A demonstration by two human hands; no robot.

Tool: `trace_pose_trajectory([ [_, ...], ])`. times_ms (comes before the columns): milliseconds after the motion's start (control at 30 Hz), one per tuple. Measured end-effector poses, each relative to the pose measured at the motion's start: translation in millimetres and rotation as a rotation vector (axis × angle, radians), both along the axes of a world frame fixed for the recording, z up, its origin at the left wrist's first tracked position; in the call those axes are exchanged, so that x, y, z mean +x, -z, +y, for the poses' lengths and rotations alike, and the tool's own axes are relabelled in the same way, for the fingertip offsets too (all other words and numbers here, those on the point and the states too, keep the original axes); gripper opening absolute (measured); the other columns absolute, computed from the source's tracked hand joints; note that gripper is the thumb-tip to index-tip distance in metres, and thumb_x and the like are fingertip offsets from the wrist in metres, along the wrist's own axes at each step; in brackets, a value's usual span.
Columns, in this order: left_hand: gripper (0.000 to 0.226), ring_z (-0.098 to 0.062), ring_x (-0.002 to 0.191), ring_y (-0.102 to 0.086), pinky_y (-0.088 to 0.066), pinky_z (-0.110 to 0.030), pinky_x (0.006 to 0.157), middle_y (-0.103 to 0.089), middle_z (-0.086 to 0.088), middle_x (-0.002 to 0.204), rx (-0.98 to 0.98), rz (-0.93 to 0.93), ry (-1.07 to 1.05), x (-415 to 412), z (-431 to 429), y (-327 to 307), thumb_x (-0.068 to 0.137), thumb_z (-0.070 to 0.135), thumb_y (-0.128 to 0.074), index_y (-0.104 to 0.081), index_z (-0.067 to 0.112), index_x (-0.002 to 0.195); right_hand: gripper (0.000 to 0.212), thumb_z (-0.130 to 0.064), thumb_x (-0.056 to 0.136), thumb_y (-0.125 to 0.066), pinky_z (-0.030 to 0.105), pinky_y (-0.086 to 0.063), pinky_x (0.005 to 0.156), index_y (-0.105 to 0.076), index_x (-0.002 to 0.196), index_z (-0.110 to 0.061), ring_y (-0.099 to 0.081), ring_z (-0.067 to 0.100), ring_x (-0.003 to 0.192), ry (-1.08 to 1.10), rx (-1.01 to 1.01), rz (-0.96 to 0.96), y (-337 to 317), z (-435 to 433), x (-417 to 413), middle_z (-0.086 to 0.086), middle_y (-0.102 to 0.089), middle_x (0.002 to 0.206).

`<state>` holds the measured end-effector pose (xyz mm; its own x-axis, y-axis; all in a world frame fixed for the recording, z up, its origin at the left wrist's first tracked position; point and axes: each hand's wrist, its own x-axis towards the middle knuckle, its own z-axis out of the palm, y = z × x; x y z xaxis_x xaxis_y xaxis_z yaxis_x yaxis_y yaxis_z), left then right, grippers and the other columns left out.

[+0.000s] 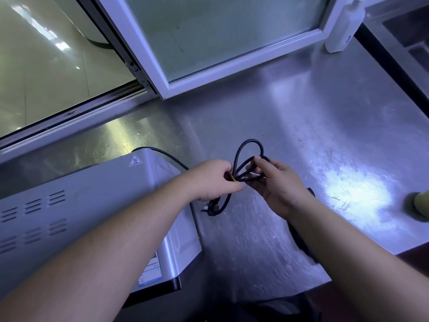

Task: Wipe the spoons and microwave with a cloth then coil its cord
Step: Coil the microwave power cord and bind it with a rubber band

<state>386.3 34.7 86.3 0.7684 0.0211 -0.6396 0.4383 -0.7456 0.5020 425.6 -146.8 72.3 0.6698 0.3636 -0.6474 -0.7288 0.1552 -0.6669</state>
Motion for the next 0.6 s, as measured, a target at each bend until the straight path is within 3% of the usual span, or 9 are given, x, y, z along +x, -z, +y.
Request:
trace_pose_trajectory([
  [100,0.042,-0.017,0.065,-0.056,-0.044,-0.032,0.061,-0.060,0.004,0.073,0.073,-0.021,0.012,1.8,1.4,1.7,0.086,0.062,-0.068,-0.065,0.019,0.089,0.025,-0.019,0.103,-0.060,0.033,-0.060,0.080,-0.062,0.084,-0.002,-0.069,0.025,0.078,0.044,0.005,0.062,5.7,-1.4,6.6,0.012,-0.067,0.087],
  [167,0.041,-0.016,0.070,-0.061,-0.050,-0.033,0.067,-0.065,0.005,0.078,0.093,-0.016,0.007,3.3,1.0,4.9,0.087,0.063,-0.067,-0.066,0.022,0.091,0.023,-0.024,0.101,-0.062,0.037,-0.059,0.089,-0.068,0.103,-0.002,-0.071,0.027,0.087,0.016,0.020,0.085,8.7,-2.7,8.6,0.013,-0.072,0.096],
  [267,0.034,-0.016,0.080,-0.066,-0.055,-0.037,0.075,-0.068,0.007,0.087,0.115,-0.032,-0.010,5.6,-3.7,9.3,0.086,0.061,-0.068,-0.062,0.029,0.095,0.040,-0.029,0.097,-0.067,0.042,-0.053,0.103,-0.067,0.124,0.001,-0.071,0.031,0.104,-0.113,-0.010,0.129,17.2,-1.6,1.2,0.022,-0.071,0.120],
  [400,0.028,-0.023,0.083,-0.063,-0.054,-0.039,0.075,-0.066,0.003,0.090,0.185,-0.054,0.002,8.5,-9.6,16.4,0.086,0.041,-0.068,-0.052,0.021,0.096,0.017,-0.023,0.100,-0.064,0.042,-0.050,0.107,-0.074,0.105,-0.011,-0.067,0.031,0.115,-0.230,-0.036,0.163,30.0,8.6,-17.0,0.007,-0.076,0.113],
  [467,0.030,-0.021,0.084,-0.064,-0.054,-0.039,0.075,-0.066,0.002,0.091,0.182,-0.033,0.011,7.9,-9.0,18.6,0.084,0.041,-0.071,-0.051,0.021,0.095,0.017,-0.020,0.102,-0.061,0.040,-0.051,0.105,-0.075,0.097,-0.013,-0.068,0.030,0.113,-0.200,-0.008,0.179,38.5,13.7,-20.3,0.006,-0.077,0.112],
  [600,0.039,-0.018,0.099,-0.062,-0.054,-0.040,0.089,-0.056,0.004,0.115,0.178,-0.036,0.078,4.1,-2.7,23.3,0.082,0.045,-0.075,-0.059,0.024,0.110,0.017,-0.025,0.103,-0.060,0.035,-0.053,0.086,-0.069,0.109,-0.012,-0.070,0.025,0.102,-0.138,-0.067,0.182,66.7,20.7,-18.1,0.006,-0.077,0.110],
])
